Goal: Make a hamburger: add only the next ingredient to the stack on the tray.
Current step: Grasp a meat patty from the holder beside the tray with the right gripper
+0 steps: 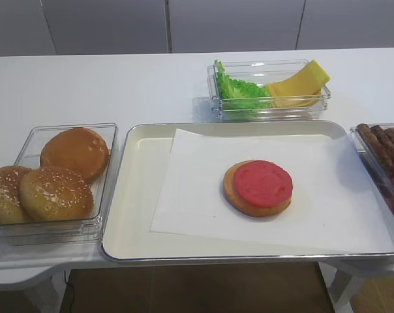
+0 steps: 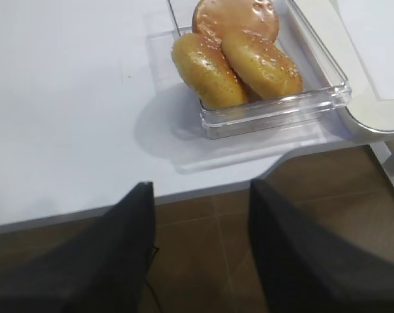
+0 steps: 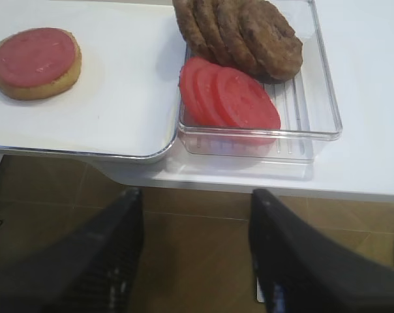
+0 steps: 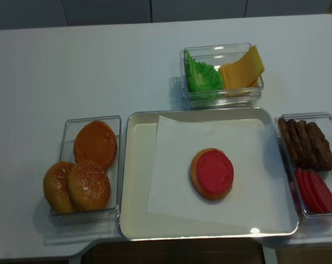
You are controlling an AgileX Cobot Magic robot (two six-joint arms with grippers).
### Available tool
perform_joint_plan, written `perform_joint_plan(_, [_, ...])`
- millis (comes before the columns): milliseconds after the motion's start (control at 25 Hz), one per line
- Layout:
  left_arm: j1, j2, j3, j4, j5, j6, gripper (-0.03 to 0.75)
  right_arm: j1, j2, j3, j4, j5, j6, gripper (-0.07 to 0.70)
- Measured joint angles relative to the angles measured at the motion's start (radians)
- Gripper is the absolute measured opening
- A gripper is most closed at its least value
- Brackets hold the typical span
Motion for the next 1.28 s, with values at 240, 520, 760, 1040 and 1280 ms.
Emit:
perform_joint_plan(240, [0.0, 0.0, 0.0, 0.0, 0.0, 0.0, 0.351, 0.0, 0.0, 0.0, 0.0, 0.0, 0.0, 0.394])
perform_joint_plan(520, [0.0, 0.0, 0.0, 0.0, 0.0, 0.0, 0.351, 0.0, 0.0, 0.0, 0.0, 0.0, 0.0, 0.394])
perform_joint_plan(760, [0.0, 0.0, 0.0, 0.0, 0.0, 0.0, 0.351, 0.0, 0.0, 0.0, 0.0, 0.0, 0.0, 0.394])
perform_joint_plan(1040, [0.0, 0.0, 0.0, 0.0, 0.0, 0.0, 0.351, 0.0, 0.0, 0.0, 0.0, 0.0, 0.0, 0.394])
perform_joint_plan(1280, [0.0, 0.0, 0.0, 0.0, 0.0, 0.0, 0.351, 0.0, 0.0, 0.0, 0.0, 0.0, 0.0, 0.394])
